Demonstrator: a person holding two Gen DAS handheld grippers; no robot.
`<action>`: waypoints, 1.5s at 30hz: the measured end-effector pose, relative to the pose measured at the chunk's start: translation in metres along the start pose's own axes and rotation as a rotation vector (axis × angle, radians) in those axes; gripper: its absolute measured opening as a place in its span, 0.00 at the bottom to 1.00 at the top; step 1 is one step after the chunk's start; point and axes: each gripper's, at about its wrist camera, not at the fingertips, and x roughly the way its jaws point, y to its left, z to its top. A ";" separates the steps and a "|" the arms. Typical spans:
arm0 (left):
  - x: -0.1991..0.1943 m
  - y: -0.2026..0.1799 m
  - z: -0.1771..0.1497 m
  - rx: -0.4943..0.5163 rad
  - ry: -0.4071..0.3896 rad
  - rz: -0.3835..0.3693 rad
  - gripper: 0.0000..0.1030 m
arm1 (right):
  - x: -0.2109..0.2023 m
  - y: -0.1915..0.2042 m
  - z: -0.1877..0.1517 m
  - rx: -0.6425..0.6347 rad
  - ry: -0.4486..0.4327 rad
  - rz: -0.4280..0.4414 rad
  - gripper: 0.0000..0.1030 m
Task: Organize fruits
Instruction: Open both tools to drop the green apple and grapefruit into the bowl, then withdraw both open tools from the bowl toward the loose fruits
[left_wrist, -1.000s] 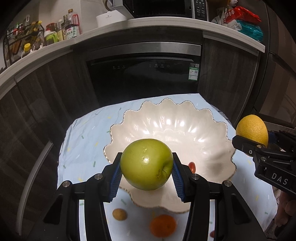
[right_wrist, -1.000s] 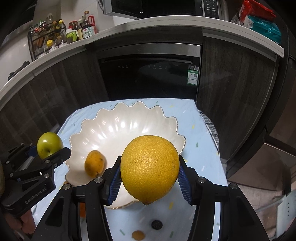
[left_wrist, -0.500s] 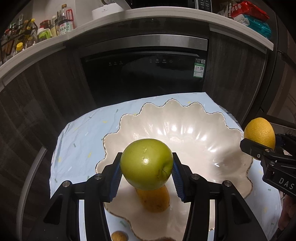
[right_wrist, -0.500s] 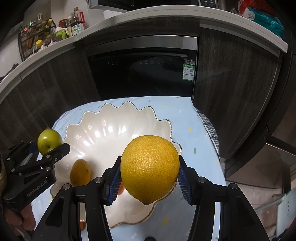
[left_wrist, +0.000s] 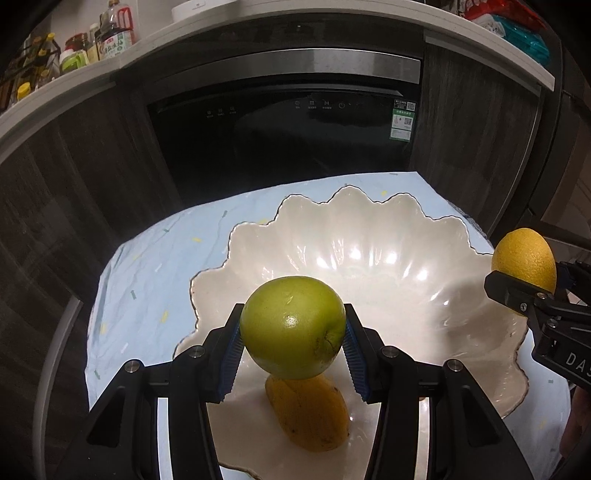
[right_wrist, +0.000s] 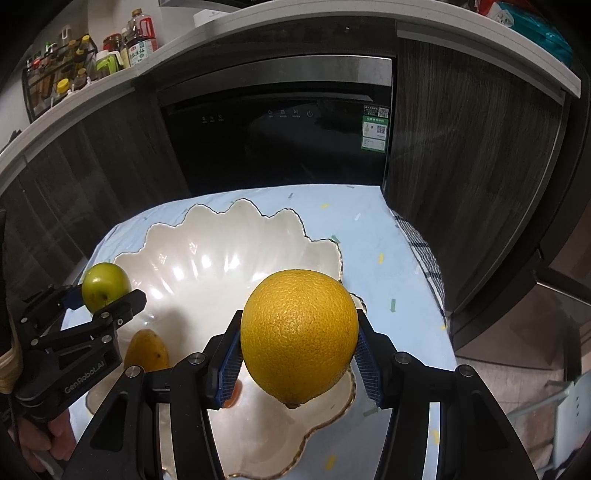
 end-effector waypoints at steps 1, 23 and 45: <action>0.001 0.000 0.000 0.004 0.002 0.000 0.48 | 0.001 0.001 0.000 -0.005 0.000 -0.003 0.54; -0.031 0.005 0.003 -0.008 -0.052 0.038 0.75 | -0.027 0.003 0.005 0.017 -0.075 -0.036 0.75; -0.106 -0.002 -0.014 -0.019 -0.130 0.049 0.76 | -0.098 0.007 -0.014 0.011 -0.163 -0.028 0.75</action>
